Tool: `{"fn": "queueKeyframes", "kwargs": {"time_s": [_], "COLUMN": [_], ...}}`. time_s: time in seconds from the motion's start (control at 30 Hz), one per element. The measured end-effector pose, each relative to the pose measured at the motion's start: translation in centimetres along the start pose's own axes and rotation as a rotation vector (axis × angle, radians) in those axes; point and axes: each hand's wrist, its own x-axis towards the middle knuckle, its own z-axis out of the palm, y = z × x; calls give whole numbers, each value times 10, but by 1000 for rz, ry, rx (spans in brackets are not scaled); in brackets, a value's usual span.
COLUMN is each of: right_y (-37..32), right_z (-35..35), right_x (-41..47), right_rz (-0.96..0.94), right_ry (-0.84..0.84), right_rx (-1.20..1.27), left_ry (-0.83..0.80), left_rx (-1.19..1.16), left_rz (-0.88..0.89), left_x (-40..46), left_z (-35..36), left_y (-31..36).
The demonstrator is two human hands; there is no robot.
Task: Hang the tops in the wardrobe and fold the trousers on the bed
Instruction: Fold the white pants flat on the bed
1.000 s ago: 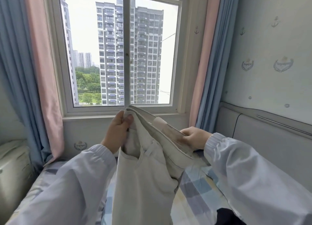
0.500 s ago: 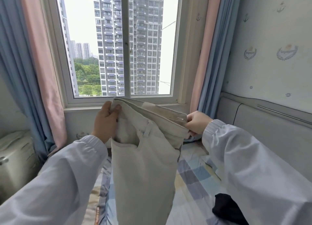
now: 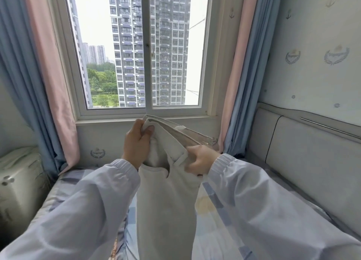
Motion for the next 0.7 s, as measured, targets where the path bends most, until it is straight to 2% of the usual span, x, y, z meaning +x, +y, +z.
{"fn": "queueKeyframes", "kwargs": {"time_s": [0.1, 0.2, 0.3, 0.37, 0.47, 0.6, 0.7], "right_y": [14, 23, 32, 41, 51, 74, 82], "right_z": [6, 11, 9, 6, 5, 15, 17], "right_x": [-3, -1, -3, -6, -9, 0, 3], "right_rz": [159, 157, 17, -87, -105, -57, 106], "right_ry": [-160, -217, -89, 88, 279, 292, 369], "right_rx": [-366, -556, -652, -492, -147, -11, 300], "left_ry": [20, 24, 52, 75, 63, -12, -38], "left_rx": [5, 29, 57, 78, 30, -116, -203], "left_rz": [11, -10, -57, -116, -144, -105, -52], "left_x": [-2, -5, -3, 0, 5, 7, 4], "left_z": [-4, -3, -5, -9, -14, -20, -23], "left_y": [-5, -13, -21, -27, -36, -28, -16]}}
